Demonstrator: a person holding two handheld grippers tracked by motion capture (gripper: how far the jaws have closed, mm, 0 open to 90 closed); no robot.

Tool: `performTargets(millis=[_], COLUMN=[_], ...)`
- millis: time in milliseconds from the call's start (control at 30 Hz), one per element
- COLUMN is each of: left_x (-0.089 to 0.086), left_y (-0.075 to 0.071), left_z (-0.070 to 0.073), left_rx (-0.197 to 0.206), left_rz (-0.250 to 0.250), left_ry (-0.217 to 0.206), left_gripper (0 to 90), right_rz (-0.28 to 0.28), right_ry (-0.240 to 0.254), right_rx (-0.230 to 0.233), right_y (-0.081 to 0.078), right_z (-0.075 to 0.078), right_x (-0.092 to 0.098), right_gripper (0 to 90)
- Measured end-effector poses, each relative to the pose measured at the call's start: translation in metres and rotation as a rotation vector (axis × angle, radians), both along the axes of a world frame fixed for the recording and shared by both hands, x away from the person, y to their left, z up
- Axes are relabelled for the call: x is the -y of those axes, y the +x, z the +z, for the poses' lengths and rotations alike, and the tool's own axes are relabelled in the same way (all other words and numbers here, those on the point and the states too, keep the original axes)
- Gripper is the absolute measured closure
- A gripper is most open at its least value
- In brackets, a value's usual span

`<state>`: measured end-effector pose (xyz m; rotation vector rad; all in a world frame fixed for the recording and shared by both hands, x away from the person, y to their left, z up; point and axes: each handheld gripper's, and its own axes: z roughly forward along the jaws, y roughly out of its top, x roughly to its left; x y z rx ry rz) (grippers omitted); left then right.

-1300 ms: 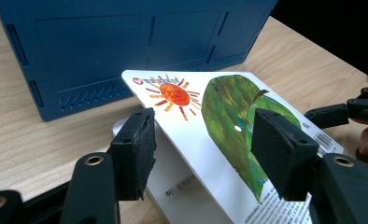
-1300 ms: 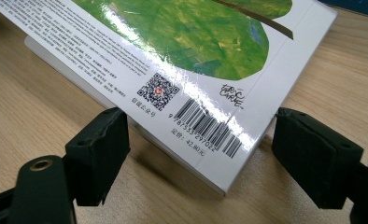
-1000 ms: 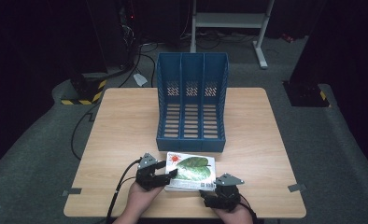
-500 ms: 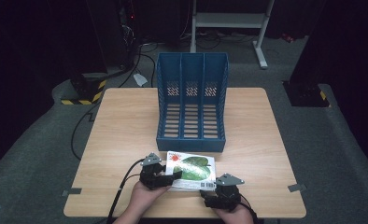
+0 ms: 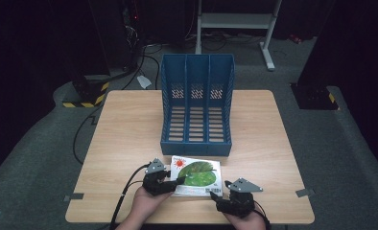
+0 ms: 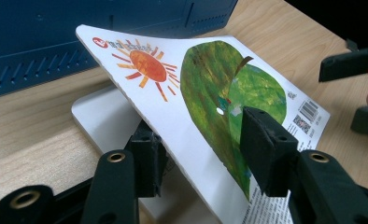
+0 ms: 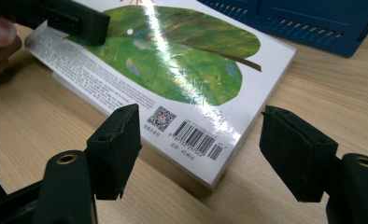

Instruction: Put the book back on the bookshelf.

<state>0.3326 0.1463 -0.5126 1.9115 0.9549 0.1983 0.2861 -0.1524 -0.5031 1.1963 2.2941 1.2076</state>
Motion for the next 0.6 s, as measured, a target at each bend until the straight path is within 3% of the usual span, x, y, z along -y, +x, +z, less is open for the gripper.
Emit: performTargets(millis=[67, 467, 600], left_x=[0.000, -0.003, -0.003], left_y=[-0.002, -0.003, -0.005], left_z=[0.001, 0.002, 0.004], left_rx=[0.024, 0.039, 0.060], left_rz=[-0.010, -0.039, -0.051], left_ry=[0.008, 0.002, 0.006], left_gripper=[52.1, 55.0, 55.9], right_rz=[-0.005, -0.053, -0.065], right_ry=[0.003, -0.013, 0.008], right_rx=[-0.006, -0.014, -0.004], right_y=[0.003, 0.037, 0.043], right_z=[0.000, 0.011, 0.006], right_x=[0.002, 0.002, 0.002], right_gripper=[29.6, 31.5, 32.8])
